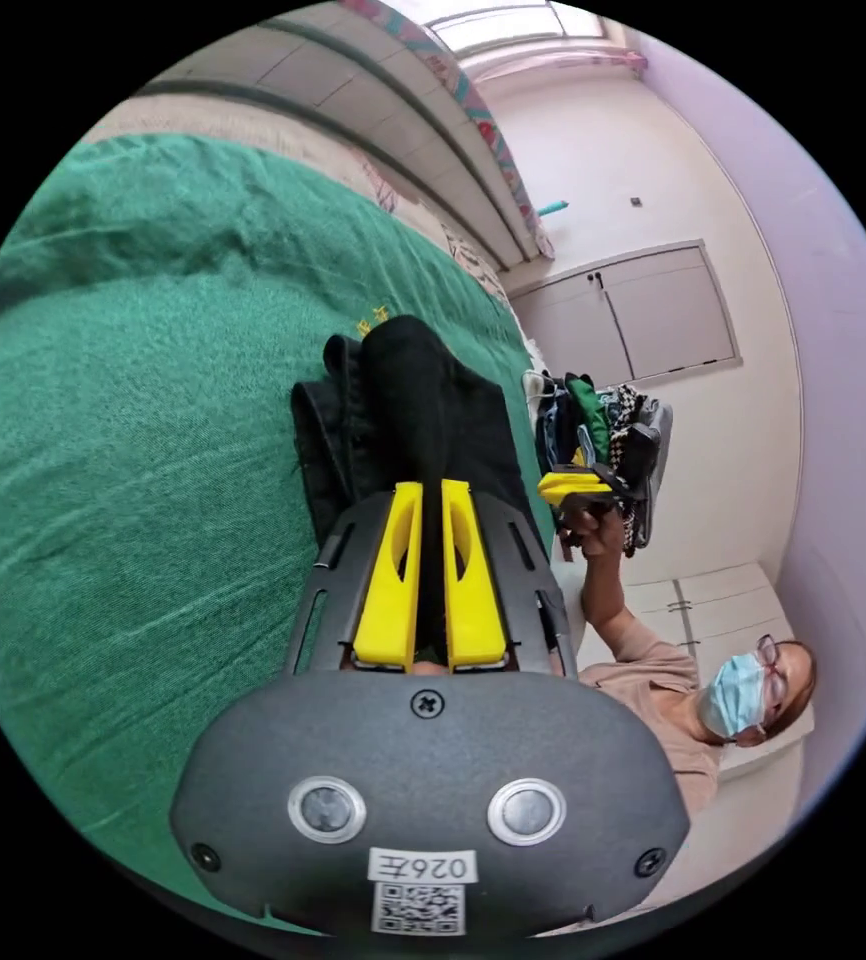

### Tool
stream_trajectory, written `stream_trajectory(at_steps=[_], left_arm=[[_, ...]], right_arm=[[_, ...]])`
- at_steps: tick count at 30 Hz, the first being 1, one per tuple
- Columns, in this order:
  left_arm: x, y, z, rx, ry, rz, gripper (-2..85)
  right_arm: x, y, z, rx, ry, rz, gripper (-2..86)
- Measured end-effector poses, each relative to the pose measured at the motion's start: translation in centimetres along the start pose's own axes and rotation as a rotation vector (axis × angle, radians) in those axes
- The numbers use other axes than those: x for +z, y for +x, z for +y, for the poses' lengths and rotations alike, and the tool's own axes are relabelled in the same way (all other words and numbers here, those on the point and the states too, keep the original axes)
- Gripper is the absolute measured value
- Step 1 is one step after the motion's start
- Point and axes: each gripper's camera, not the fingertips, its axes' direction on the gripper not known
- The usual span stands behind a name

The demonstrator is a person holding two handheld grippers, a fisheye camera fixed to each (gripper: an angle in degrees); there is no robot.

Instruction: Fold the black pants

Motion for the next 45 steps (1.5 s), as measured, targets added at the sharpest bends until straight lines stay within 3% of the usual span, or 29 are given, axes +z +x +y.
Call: stream_trajectory(at_steps=[5,8,10,15,20,22,25,27,31,34,39,42,45], left_arm=[[-3.7,3.8,6.6,0.137,0.291,-0.085,0.1],[-4.4,9.8,11.2,0.307,0.498,-0.139,-0.8],[-3.1,13.9,13.1,0.426,0.53,-0.224,-0.9],[7.3,19.8,14.5,0.657,0.388,-0.338,-1.0],[15.7,12.6,11.6,0.316,0.0,-0.603,-0.9],[15.9,10.8,12.9,0.364,0.091,-0.499,-0.9],[15.6,9.1,11.8,0.23,0.073,-0.319,-1.0],[16.8,9.5,11.2,0.247,0.042,-0.293,-1.0],[18.5,12.1,10.6,0.248,0.007,-0.369,-1.0],[20.1,17.4,10.6,0.396,0.019,-0.403,-1.0],[26.4,24.4,12.0,0.637,0.021,-0.457,-1.0],[32.1,22.9,10.9,0.6,-0.188,-0.558,-1.0],[33.0,21.7,10.0,0.566,-0.145,-0.474,-1.0]], right_arm=[[4.3,-3.2,-2.8,-0.058,-0.227,0.258,-0.9],[6.3,-7.8,-4.1,-0.172,-0.242,0.436,-0.9],[6.9,-10.7,-4.7,-0.24,-0.265,0.533,-0.9],[6.9,-14.8,-5.9,-0.205,-0.19,0.607,-0.9],[5.1,-16.6,-8.2,-0.129,-0.224,0.531,-1.0],[3.8,-19.2,-8.3,-0.172,-0.168,0.551,-1.1],[3.8,-23.8,-8.3,-0.321,-0.144,0.662,-1.1],[8.4,-23.0,-8.3,-0.407,-0.39,0.703,-1.1],[7.5,-23.0,-9.4,-0.377,-0.364,0.67,-1.3],[3.5,-21.3,-10.4,-0.261,-0.286,0.636,-1.3],[-2.7,-17.4,-9.8,-0.057,-0.148,0.394,-1.2],[0.3,-17.0,-8.6,-0.095,-0.283,0.289,-1.1],[6.1,-17.7,-6.7,-0.132,-0.392,0.375,-1.0]])
